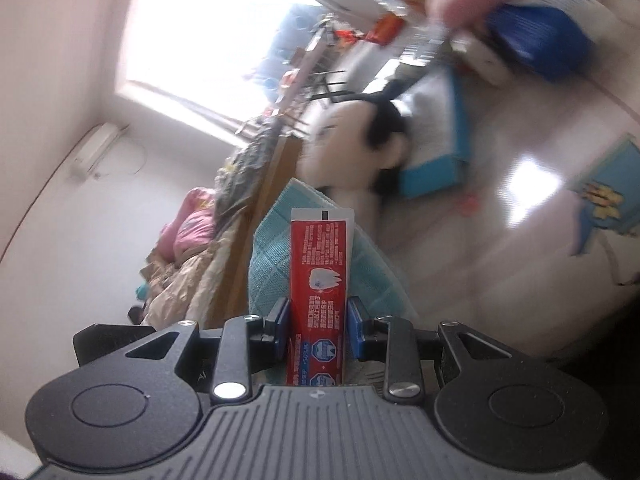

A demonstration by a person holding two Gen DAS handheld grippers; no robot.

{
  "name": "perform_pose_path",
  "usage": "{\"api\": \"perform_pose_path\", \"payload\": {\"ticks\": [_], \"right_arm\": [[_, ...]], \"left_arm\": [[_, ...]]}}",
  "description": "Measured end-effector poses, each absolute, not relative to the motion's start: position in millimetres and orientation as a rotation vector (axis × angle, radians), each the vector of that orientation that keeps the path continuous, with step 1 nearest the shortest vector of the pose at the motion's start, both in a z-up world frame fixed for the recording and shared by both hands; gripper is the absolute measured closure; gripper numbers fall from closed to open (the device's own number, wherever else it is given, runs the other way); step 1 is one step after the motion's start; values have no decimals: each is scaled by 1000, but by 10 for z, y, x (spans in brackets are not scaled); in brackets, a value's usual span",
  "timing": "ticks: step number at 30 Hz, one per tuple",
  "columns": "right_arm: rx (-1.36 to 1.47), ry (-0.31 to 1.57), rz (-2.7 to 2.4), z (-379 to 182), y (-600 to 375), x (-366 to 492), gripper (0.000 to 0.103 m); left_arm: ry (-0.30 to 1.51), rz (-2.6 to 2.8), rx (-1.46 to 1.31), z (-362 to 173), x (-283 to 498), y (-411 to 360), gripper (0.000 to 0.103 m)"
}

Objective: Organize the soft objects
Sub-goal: 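Carry the towel and toothpaste over the cardboard box with both grippers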

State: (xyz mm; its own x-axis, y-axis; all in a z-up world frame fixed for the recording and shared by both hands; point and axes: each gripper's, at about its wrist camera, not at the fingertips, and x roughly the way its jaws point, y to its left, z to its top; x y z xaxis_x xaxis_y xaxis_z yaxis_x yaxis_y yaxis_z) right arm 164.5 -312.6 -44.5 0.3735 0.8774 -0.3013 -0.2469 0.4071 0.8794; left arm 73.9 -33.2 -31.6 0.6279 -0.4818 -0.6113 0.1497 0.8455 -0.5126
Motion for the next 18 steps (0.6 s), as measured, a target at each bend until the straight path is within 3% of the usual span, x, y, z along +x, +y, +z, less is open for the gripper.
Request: {"api": "perform_pose_path", "payload": {"ticks": [11, 18], "right_arm": [[731, 819, 1160, 505, -1860, 1944, 70], [670, 914, 1261, 831, -670, 2506, 70]], "left_arm": [[638, -145, -435, 614, 366, 676, 73], [665, 24, -462, 848, 832, 1673, 73]]}}
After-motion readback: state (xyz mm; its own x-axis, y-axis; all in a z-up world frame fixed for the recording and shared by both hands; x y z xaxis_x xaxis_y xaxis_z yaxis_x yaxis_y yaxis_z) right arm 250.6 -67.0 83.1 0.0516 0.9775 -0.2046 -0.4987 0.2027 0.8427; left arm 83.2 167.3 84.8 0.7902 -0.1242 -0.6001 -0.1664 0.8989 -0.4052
